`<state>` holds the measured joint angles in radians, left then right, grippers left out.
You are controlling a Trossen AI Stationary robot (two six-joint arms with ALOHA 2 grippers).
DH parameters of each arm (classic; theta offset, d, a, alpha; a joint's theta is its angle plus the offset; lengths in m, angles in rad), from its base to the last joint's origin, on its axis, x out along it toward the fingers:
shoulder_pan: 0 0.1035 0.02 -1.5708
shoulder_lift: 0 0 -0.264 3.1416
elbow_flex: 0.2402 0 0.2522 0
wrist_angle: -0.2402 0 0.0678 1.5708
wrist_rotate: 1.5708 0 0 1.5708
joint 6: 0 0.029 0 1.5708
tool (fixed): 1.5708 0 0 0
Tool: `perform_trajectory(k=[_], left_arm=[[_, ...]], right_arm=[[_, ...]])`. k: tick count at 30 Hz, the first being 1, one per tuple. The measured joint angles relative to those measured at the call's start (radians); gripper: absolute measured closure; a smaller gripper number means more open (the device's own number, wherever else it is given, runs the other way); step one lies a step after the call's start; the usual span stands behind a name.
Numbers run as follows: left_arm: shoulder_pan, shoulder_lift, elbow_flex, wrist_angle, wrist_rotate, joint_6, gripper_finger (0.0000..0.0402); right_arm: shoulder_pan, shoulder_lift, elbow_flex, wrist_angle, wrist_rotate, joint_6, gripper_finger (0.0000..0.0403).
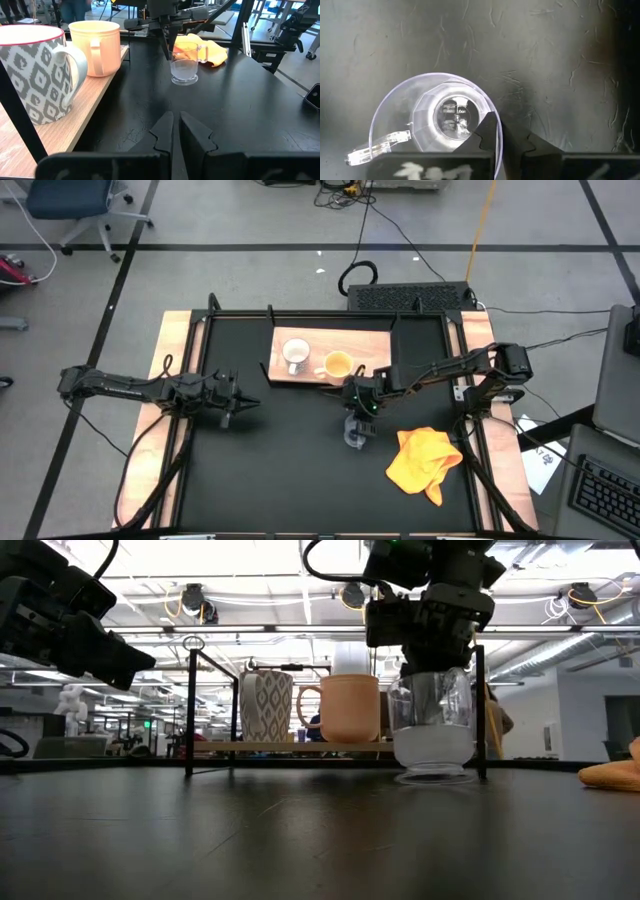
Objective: Stack small to large cups/mugs on shelf
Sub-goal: Put the transparent mug on the shelf
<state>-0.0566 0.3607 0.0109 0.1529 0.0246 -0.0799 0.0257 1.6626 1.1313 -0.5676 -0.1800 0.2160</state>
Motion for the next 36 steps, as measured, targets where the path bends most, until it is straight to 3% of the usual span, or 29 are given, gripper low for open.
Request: perform_trajectory(k=[12,32,36], left_arm=[[0.000,0.000,0.000,0.001,0.000,0.000,0.0369],[0.000,0.000,0.000,0.005,0.000,-0.003,0.0369],[0.000,0.000,0.000,0.005,0.000,-0.003,0.0369]], right_arm=[[0.000,-0.097,0.054,-0.112,0.000,-0.001,0.0402],[0.000,-0.100,0.088,-0.161,0.005,0.011,0.0403],[-0.003,-0.100,0.123,-0.233,0.074,0.001,0.0403]])
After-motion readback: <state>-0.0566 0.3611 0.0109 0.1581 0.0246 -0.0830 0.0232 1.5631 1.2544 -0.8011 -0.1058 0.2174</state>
